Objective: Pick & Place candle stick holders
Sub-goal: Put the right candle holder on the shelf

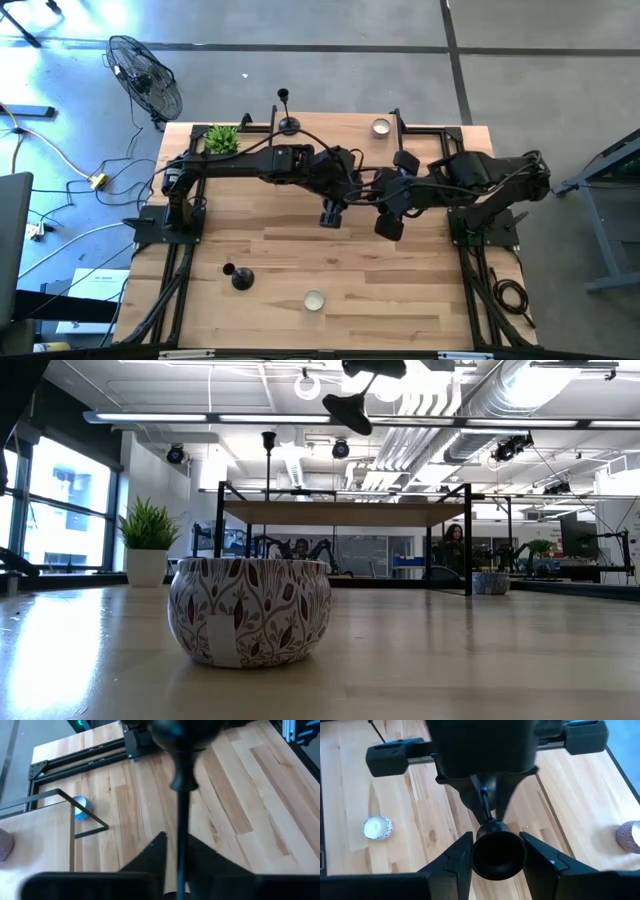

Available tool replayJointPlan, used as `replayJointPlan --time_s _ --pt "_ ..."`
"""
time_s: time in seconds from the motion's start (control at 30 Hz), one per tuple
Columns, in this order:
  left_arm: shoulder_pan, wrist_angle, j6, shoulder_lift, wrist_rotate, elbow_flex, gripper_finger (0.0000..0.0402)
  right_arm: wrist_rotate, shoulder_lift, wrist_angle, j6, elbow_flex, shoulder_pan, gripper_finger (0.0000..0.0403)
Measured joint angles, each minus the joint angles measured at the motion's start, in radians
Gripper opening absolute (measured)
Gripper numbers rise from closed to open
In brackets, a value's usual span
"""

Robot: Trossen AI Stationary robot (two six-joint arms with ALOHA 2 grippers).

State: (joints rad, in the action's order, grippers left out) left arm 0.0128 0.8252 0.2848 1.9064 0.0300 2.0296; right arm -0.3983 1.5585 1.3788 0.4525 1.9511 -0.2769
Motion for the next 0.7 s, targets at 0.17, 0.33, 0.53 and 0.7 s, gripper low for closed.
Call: replayJointPlan --time_s 0.17,0.33,0.53,0.7 --pt "0.000 0.012 -0.004 0.000 0.000 0.000 0.0014 -0.003 0.001 0.000 0.002 -0.002 0.000 0.0130" --pt "0.000 0.012 -0.004 0.000 -0.003 0.000 0.0007 -0.027 0.001 0.000 0.002 -0.002 0.000 0.0139" --pt "0.000 0.032 0.000 0.000 -0.008 0.000 0.0005 -0.031 0.001 -0.002 0.003 -0.002 0.000 0.0235" --pt "0.000 0.048 0.000 0.000 -0.007 0.000 0.0006 -0.032 0.001 -0.002 0.010 -0.002 0.000 0.0279"
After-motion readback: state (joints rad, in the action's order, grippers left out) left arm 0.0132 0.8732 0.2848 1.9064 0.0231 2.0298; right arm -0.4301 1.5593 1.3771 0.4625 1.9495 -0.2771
